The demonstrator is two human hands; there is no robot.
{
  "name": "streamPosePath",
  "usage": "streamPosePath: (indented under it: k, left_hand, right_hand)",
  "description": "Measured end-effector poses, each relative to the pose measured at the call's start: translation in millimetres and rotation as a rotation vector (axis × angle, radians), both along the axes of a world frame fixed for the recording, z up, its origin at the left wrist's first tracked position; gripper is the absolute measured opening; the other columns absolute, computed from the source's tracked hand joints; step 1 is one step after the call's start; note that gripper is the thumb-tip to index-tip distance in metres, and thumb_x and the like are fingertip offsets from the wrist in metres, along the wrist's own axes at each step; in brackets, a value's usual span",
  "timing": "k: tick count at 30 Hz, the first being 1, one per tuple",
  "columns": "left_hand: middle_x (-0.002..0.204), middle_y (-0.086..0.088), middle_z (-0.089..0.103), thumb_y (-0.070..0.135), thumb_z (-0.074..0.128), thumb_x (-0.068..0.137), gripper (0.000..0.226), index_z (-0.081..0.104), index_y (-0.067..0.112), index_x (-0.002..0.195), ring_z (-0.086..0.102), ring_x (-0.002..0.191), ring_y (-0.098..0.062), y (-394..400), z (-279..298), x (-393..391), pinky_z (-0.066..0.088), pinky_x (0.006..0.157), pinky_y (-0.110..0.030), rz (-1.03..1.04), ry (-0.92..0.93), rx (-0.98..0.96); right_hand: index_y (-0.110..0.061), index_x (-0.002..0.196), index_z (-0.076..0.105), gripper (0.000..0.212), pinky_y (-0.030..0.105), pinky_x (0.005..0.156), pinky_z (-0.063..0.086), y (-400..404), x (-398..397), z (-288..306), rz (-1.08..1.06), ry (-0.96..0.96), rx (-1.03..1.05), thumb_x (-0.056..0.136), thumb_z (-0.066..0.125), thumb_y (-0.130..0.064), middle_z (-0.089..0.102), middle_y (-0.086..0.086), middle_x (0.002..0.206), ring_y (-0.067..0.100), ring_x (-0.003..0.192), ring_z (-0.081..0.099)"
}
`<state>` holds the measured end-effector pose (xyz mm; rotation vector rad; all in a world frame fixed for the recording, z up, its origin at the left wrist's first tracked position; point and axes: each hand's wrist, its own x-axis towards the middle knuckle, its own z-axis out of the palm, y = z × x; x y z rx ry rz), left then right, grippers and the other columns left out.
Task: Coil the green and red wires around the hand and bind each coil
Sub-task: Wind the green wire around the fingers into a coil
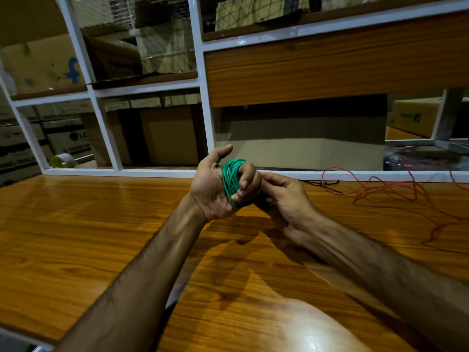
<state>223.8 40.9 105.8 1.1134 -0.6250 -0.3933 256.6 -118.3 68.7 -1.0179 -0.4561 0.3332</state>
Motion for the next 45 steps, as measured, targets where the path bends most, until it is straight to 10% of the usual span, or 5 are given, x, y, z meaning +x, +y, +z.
streamPosePath:
  k: [5, 22, 35, 45]
  left_hand:
    - [0.07, -0.012, 0.058, 0.039, 0.008, 0.106, 0.08, 0.072, -0.002, 0.082, 0.053, 0.058, -0.018, -2, -3, 4, 0.031, 0.057, -0.028, 0.018, -0.006, -0.012]
    - [0.08, -0.016, 0.074, 0.043, 0.033, 0.11, 0.069, 0.08, -0.005, 0.095, 0.067, 0.063, -0.019, 3, -6, 4, 0.049, 0.055, -0.017, 0.009, 0.11, -0.066]
    - [0.087, -0.023, 0.074, 0.048, 0.012, 0.103, 0.087, 0.077, -0.011, 0.103, 0.07, 0.07, -0.026, 11, -10, 6, 0.054, 0.062, -0.024, 0.017, 0.149, -0.029]
    - [0.097, -0.023, 0.076, 0.042, 0.043, 0.108, 0.062, 0.076, -0.011, 0.105, 0.076, 0.088, -0.03, -1, -7, -2, 0.064, 0.081, -0.028, 0.024, 0.248, -0.134]
  right_hand:
    - [-0.002, 0.099, 0.073, 0.012, 0.037, 0.082, 0.062, 0, 2, 3, 0.029, 0.039, 0.059, 0.095, 0.061, 0.0, 0.075, 0.012, 0.081, 0.023, 0.074, 0.074]
    - [-0.005, 0.111, 0.072, 0.018, 0.05, 0.098, 0.056, -3, -1, -5, 0.055, 0.015, 0.066, 0.094, 0.067, -0.01, 0.076, 0.006, 0.088, 0.034, 0.102, 0.071]
    - [-0.001, 0.113, 0.073, 0.02, 0.041, 0.086, 0.061, 4, -4, -9, -0.141, -0.085, -0.034, 0.095, 0.065, -0.007, 0.075, 0.008, 0.088, 0.032, 0.092, 0.075]
    - [-0.01, 0.086, 0.068, 0.015, 0.018, 0.06, 0.055, 0, -8, -3, -0.124, -0.033, 0.062, 0.095, 0.063, 0.001, 0.071, -0.006, 0.066, 0.001, 0.059, 0.067]
